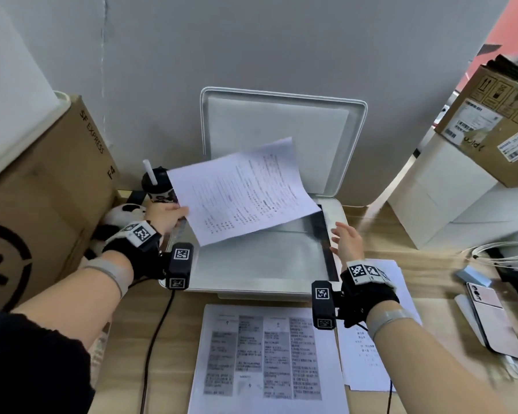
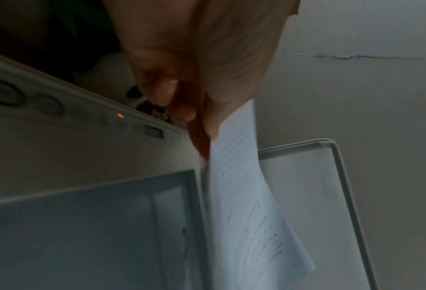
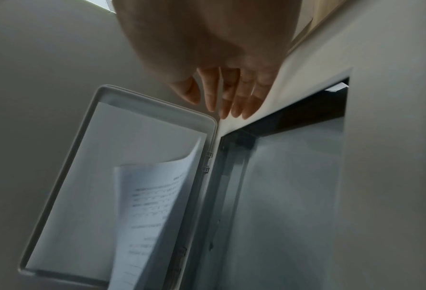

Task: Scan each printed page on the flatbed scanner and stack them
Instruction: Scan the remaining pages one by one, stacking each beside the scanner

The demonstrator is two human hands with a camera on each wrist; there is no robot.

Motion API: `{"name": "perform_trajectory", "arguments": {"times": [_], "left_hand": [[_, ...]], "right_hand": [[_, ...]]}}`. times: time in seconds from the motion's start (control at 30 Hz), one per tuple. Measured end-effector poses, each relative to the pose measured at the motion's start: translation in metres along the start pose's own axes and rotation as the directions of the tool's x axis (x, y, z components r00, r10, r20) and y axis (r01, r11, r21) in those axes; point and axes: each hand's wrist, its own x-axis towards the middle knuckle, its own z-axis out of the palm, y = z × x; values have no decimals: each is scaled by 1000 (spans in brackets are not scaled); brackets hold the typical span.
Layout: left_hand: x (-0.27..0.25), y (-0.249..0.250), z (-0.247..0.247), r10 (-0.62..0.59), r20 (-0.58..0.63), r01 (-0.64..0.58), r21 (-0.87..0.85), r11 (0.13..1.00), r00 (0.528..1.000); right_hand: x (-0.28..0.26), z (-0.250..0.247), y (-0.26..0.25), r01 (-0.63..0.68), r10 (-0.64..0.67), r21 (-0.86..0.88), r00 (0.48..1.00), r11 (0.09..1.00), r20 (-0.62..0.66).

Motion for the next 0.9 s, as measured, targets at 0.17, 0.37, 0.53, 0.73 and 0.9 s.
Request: {"name": "perform_trajectory", "arguments": {"times": [0.17,0.37,0.53,0.73,0.9], "left_hand": [[-24,-27,-7,-64,252,48,67,997,966],[-37,-35,-1,-73,343,44,90,995,936],[-59,-19,22,-72,329,98,-63,993,941],[-96,-10,49,-118,624,239,-113,964,773],[-132,-26,77,-236,807,226,130,965,541]], "right_hand": [[19,-11,21,-50,82,-206,986,977,149],[-23,-26,2,-21,132,-383,954,924,268],[-34,-48,10,-24,94,-313,973,949,211],[-30,-97,47,-112,128,189,989,975,-70],[-23,-139,90,-217,289,396,948,892,-130]]}}
